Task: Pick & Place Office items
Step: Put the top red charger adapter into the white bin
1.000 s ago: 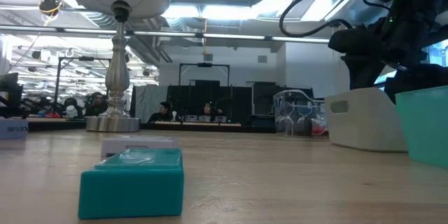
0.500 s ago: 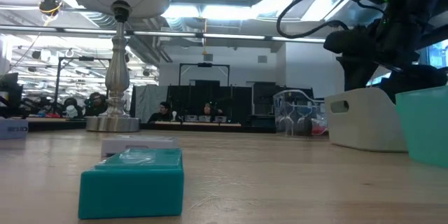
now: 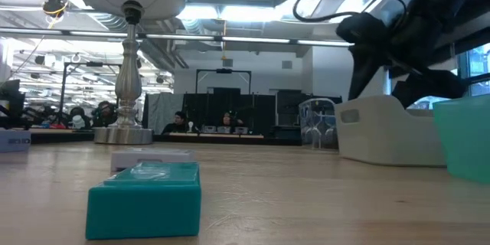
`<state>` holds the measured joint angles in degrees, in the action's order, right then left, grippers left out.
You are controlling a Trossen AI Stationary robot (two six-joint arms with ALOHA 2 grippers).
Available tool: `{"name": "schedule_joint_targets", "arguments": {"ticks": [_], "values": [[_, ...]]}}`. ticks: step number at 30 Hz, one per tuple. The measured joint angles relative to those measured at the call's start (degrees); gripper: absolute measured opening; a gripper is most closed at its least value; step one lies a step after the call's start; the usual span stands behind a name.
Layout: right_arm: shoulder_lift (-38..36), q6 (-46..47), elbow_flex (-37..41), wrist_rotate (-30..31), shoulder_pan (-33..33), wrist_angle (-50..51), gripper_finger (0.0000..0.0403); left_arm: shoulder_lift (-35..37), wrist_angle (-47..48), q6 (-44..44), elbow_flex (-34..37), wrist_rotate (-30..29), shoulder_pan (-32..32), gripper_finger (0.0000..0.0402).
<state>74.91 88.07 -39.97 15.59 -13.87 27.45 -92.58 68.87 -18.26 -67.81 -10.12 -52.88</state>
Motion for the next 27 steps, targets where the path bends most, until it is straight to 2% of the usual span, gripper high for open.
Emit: {"name": "schedule_joint_targets", "arguments": {"ticks": [2, 4, 9, 11, 16, 22, 27], "values": [[0.0, -0.1, 0.0, 0.0, 0.0, -0.5, 0.0302, 2.6, -2.4, -3.3, 3.1, 3.5, -1.5, 0.0274], [0.0, -0.2, 0.0, 0.0, 0.0, -0.5, 0.0302, 4.3, -4.5, -4.9, 5.9, 3.6, -2.8, 0.0274], [0.0, 0.0, 0.0, 0.0, 0.0, -0.5, 0.0302, 6.6, -9.1, -1.6, 10.2, -10.2, -4.1, 0.0274], [0.0, 0.0, 0.0, -0.1, 0.0, -0.5, 0.0302, 7.1, -10.3, -0.6, 11.1, -12.0, -4.1, 0.0274], [0.0, -0.2, 0.0, -0.2, 0.0, -0.5, 0.0302, 8.5, -11.6, -2.5, 13.1, -7.4, -4.1, 0.0274], [0.0, -1.7, 0.0, -0.5, 0.0, 2.6, 0.0302, 9.5, -15.6, -1.6, 15.6, -7.9, -3.5, 0.0274], [0.0, 0.2, 0.0, -5.6, 0.0, 9.8, 0.0302, 9.7, -18.8, -1.6, 16.9, -6.9, -3.1, 0.0274]]}}
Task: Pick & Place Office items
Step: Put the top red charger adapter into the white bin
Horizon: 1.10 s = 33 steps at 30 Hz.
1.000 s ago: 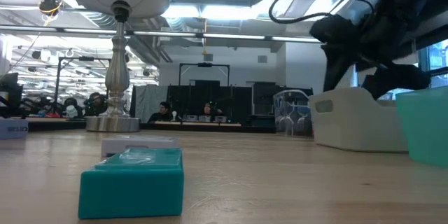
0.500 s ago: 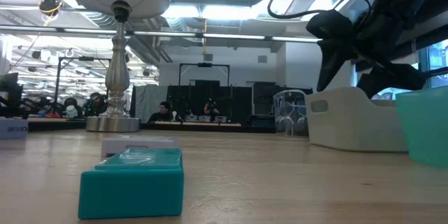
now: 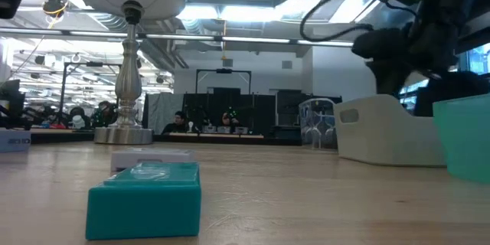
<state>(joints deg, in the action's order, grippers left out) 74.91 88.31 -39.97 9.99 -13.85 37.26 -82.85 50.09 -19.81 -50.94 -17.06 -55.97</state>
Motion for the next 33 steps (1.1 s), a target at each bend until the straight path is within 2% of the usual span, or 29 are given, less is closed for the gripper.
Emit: {"name": "schedule_joint_targets", "arguments": {"ticks": [4, 8, 24, 33], "values": [[-0.4, -0.3, -0.3, -1.2, 0.0, 0.3, 0.0302, 0.0, 0.2, 0.0, 0.0, 0.2, 0.7, 0.0274], [-1.0, -2.9, -2.8, 2.3, 0.0, 0.3, 0.0302, 0.0, 0.2, 0.0, 0.0, 0.1, 0.6, 0.0274], [-1.4, -23.3, -24.6, 14.4, -0.1, 0.9, 0.0302, 0.0, -0.8, -0.5, 0.0, 0.2, 0.7, 0.0274], [-1.4, -30.2, -31.3, 16.7, -0.1, 0.8, 0.0302, 0.0, -9.9, -0.4, 4.0, -1.2, 0.7, 0.0274]]}}
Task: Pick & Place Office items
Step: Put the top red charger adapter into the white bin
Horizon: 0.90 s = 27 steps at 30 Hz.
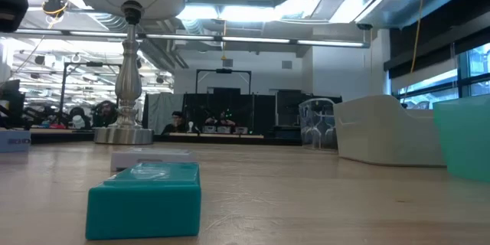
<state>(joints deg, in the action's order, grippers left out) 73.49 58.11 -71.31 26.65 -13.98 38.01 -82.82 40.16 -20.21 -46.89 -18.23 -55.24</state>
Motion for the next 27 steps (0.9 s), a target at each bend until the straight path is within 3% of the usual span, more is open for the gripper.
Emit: {"name": "schedule_joint_targets", "arguments": {"ticks": [15, 27], "values": [[0.3, -0.3, -0.1, 0.0, 0.0, -0.2, 0.0302, -0.1, 1.2, -0.7, 0.2, 0.1, 0.6, 0.0274], [0.3, -2.2, -0.1, -0.5, 0.0, -0.2, 0.0302, -0.1, -7.3, -13.2, 3.8, -0.2, 3.5, 0.0274]]}}
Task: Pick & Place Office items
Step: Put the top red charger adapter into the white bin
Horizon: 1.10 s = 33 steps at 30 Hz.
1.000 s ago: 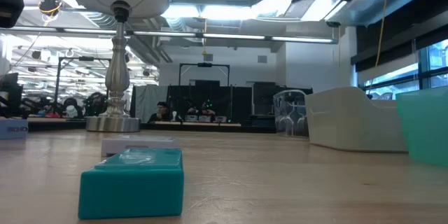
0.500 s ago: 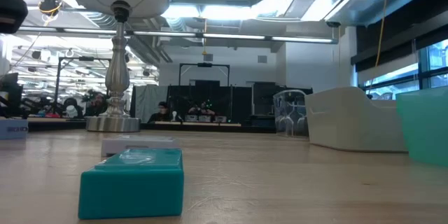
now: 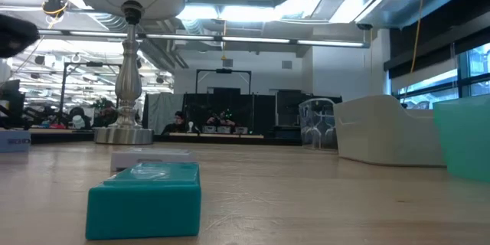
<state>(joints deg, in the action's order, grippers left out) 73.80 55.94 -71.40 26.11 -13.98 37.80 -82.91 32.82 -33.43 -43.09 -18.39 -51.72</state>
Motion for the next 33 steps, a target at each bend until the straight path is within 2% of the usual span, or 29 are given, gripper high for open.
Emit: {"name": "schedule_joint_targets", "arguments": {"ticks": [7, 13, 20, 23, 28, 33], "values": [[0.0, -1.2, 0.0, -0.7, 0.0, 0.0, 0.0302, 0.0, -1.9, -0.4, 2.5, 0.1, 3.3, 0.0274], [0.0, -2.0, 0.0, -2.1, 0.0, 0.0, 0.0302, 0.0, -6.7, -3.4, 5.6, 4.9, 5.7, 0.0274], [0.0, -2.7, 0.0, -2.6, 0.0, 0.0, 0.0302, 0.0, -7.4, -3.4, 6.6, 3.1, 7.5, 0.0272], [0.0, -2.8, 0.0, -2.6, 0.0, 0.0, 0.0302, 0.0, -7.4, -3.4, 6.6, 3.1, 8.1, 0.0257], [0.0, -2.8, 0.0, -2.6, 0.0, 0.0, 0.0302, 0.0, -7.4, -3.4, 6.6, 3.0, 8.6, 0.0208], [0.0, -2.8, 0.0, -2.5, 0.0, 0.0, 0.0302, 0.1, -6.4, -3.5, 6.2, 3.0, 9.4, 0.0206]]}}
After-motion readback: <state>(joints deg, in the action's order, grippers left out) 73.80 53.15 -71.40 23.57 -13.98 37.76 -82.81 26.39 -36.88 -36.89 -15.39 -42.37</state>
